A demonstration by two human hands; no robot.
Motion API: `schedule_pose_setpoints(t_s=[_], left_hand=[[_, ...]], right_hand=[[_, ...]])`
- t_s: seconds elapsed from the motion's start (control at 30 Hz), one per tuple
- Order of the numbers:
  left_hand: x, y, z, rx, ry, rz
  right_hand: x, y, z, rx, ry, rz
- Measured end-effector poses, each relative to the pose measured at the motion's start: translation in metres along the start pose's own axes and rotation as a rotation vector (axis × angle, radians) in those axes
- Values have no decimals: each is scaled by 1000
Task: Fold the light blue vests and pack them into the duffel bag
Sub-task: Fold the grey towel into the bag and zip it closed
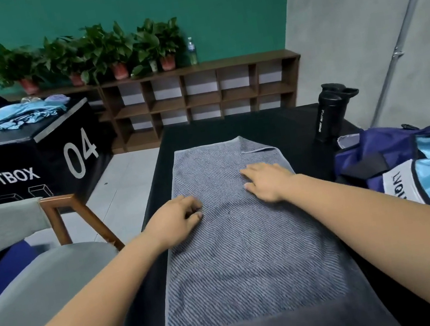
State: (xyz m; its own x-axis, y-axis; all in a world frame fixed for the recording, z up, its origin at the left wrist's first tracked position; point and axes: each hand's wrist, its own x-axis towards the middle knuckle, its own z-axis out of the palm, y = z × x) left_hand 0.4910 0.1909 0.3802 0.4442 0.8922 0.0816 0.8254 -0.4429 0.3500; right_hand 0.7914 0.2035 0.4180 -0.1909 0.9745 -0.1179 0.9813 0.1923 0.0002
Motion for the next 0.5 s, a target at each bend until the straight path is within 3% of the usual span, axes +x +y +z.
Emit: schedule_pose_setpoints(t_s=[0.33, 0.5], left_hand=[[38, -17, 7, -20, 27, -37], [62, -25, 2, -68, 47, -72]], right_hand=[[106, 61, 9, -38, -46, 46], [137, 105, 2, -66, 15, 304]])
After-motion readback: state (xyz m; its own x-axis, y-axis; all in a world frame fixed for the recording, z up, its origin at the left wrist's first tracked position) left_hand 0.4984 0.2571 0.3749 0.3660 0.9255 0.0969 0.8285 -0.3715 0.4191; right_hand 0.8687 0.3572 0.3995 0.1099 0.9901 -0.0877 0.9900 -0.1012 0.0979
